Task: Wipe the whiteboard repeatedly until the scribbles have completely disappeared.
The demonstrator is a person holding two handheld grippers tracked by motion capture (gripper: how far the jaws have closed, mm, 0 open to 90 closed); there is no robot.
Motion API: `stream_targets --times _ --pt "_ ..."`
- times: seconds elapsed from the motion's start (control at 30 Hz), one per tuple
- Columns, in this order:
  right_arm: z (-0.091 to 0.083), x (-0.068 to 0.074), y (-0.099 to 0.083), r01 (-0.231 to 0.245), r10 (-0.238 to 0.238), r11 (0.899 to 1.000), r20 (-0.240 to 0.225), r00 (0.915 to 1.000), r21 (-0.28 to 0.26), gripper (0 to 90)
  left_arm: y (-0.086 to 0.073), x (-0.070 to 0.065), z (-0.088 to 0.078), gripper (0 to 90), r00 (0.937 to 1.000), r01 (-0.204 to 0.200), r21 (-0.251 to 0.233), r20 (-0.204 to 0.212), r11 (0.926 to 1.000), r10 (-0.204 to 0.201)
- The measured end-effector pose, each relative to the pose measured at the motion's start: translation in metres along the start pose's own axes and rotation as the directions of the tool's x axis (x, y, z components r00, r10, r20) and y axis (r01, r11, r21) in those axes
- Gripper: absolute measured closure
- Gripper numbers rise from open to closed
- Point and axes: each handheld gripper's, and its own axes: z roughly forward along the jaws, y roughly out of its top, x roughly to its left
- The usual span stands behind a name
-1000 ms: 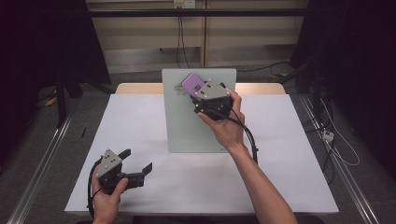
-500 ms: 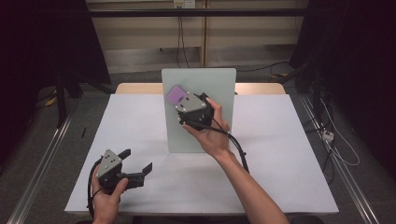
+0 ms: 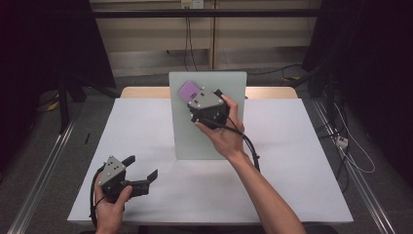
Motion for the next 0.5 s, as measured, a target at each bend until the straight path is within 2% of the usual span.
stream_targets --times 0.13,0.2,0.3,0.5 --pt "-0.006 -0.016 0.006 -0.023 0.024 1.000 0.046 0.9987 -0.012 41.7 0.000 -0.001 0.001 5.1 1.0000 0.001 -0.002 0.004 1.0000 -0.001" --pt "-0.005 -0.019 0.009 -0.026 0.027 1.000 0.047 0.9985 -0.010 41.7 0.000 -0.001 0.001 5.2 1.0000 0.000 -0.001 0.003 1.0000 0.000" --pt "-0.001 -0.011 0.011 -0.008 0.008 1.000 0.038 0.9993 0.001 41.8 0.000 -0.002 0.001 5.1 1.0000 0.002 0.000 0.005 1.0000 -0.002" --pt "0.013 0.020 0.011 0.053 -0.053 0.998 -0.003 0.9986 0.029 41.7 0.001 -0.002 0.000 5.1 0.9999 -0.008 0.000 0.010 1.0000 0.008"
